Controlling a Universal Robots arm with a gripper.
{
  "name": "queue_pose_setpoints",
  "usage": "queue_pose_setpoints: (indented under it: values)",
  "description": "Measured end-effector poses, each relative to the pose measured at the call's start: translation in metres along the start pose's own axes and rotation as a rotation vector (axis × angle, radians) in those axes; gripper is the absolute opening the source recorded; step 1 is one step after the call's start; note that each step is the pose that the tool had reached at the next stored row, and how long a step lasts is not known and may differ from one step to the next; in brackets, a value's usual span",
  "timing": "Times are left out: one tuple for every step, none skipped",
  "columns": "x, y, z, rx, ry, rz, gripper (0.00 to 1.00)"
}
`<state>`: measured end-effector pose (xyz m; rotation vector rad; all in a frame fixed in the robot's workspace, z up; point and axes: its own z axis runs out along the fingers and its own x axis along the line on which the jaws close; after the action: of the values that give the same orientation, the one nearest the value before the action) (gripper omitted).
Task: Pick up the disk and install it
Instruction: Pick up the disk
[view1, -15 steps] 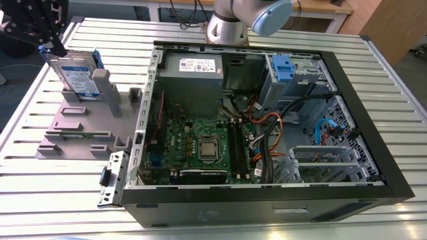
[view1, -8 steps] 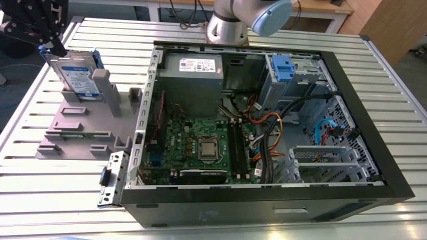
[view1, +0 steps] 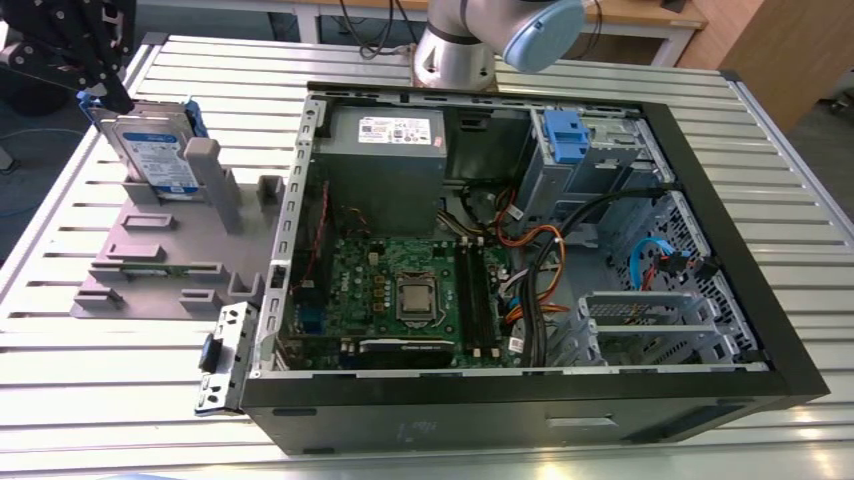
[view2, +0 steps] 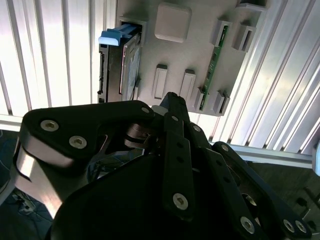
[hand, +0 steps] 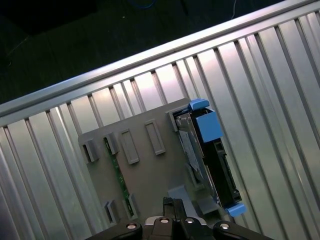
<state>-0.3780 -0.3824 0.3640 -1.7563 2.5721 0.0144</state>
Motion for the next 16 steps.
queue_pose_setpoints:
  values:
    - [0.0000, 0.0000, 0.0000, 0.0000, -0.0001, -0.001, 0.11]
    - [0.0000, 0.0000, 0.0000, 0.0000, -0.0001, -0.002, 0.11]
    - [0.0000, 0.0000, 0.0000, -0.0001, -0.0001, -0.003, 0.11]
    - [0.0000, 0.0000, 0.0000, -0.0001, -0.0001, -0.004, 0.11]
    - [0.0000, 0.0000, 0.0000, -0.0001, -0.0001, -0.004, 0.11]
    - [0.0000, 0.0000, 0.0000, -0.0001, -0.0001, -0.005, 0.11]
    - [0.0000, 0.0000, 0.0001, -0.0001, -0.0002, -0.006, 0.11]
    - [0.0000, 0.0000, 0.0001, -0.0001, -0.0002, -0.007, 0.11]
    - [0.0000, 0.0000, 0.0000, -0.0002, -0.0001, -0.008, 0.11]
    - [0.0000, 0.0000, 0.0001, -0.0002, -0.0002, -0.009, 0.11]
    - [0.0000, 0.0000, 0.0000, -0.0002, -0.0002, -0.010, 0.11]
    - [0.0000, 0.0000, 0.0000, -0.0003, -0.0001, -0.011, 0.11]
    - [0.0000, 0.0000, 0.0000, -0.0003, -0.0001, -0.011, 0.11]
    - [0.0000, 0.0000, 0.0000, -0.0004, -0.0001, -0.012, 0.11]
    - [0.0000, 0.0000, 0.0000, -0.0004, -0.0001, -0.013, 0.11]
    - [0.0000, 0.0000, 0.0000, -0.0004, -0.0001, -0.014, 0.11]
